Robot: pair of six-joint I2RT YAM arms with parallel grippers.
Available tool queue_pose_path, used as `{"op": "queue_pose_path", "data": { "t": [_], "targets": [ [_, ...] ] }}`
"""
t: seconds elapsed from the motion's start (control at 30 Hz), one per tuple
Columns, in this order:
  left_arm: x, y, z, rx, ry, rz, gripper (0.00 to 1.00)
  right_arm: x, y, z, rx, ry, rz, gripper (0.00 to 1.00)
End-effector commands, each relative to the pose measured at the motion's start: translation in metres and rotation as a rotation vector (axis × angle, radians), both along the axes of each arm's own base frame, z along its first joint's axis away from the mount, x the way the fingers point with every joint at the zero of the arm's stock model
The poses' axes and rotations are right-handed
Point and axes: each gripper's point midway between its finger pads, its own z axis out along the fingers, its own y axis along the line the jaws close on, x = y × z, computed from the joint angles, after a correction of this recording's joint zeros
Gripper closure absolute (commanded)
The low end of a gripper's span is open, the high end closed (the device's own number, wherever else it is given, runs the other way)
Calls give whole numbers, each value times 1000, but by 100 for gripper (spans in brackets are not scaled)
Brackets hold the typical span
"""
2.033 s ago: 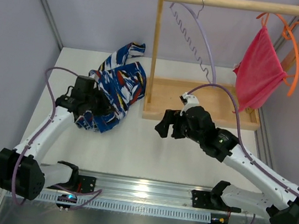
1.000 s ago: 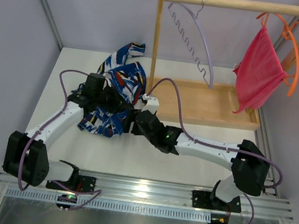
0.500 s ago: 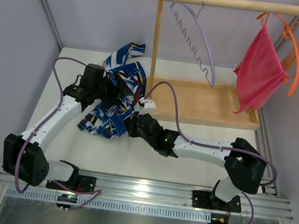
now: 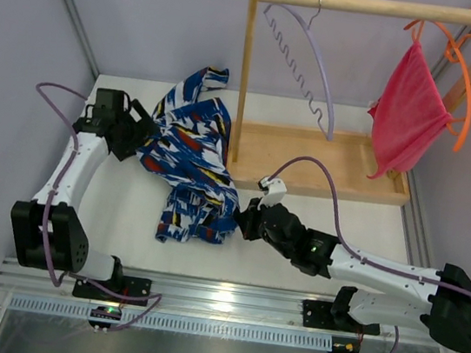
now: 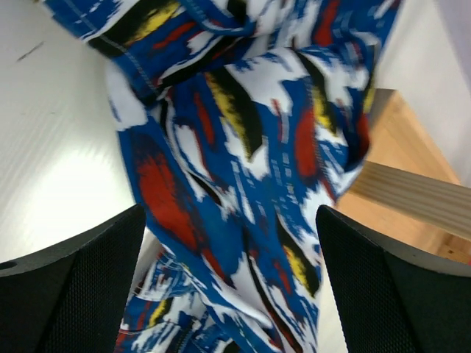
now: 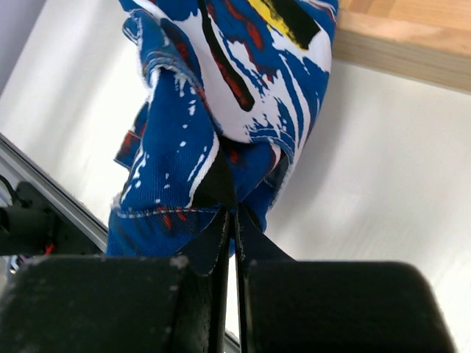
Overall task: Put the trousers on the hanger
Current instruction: Fold the trousers
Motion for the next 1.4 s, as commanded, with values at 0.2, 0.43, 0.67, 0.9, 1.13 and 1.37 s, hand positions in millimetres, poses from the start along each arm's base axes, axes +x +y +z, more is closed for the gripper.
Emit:
{"op": "queue_pose_path", "data": {
  "t": [0.2, 0.43, 0.67, 0.9, 1.13, 1.37],
  "targets": [
    [9, 39, -96, 56, 178, 118, 4, -20, -43, 3, -22, -45, 23, 96],
    [0, 43, -140, 48, 261, 183, 4, -23, -64, 15, -5, -77, -12, 96],
    [24, 18, -158, -95, 219, 134, 15, -23, -68, 12, -23, -74, -16, 96],
    [17, 30, -143, -47, 245, 154, 96, -15, -74, 20, -53, -88, -69, 96],
    [11, 66, -2, 166, 23, 204, 100, 4, -127, 64, -183, -145, -293, 96],
    [-33, 72, 100, 251, -169, 199, 100, -3, -188, 114, -221, -129, -497, 96]
  ]
}}
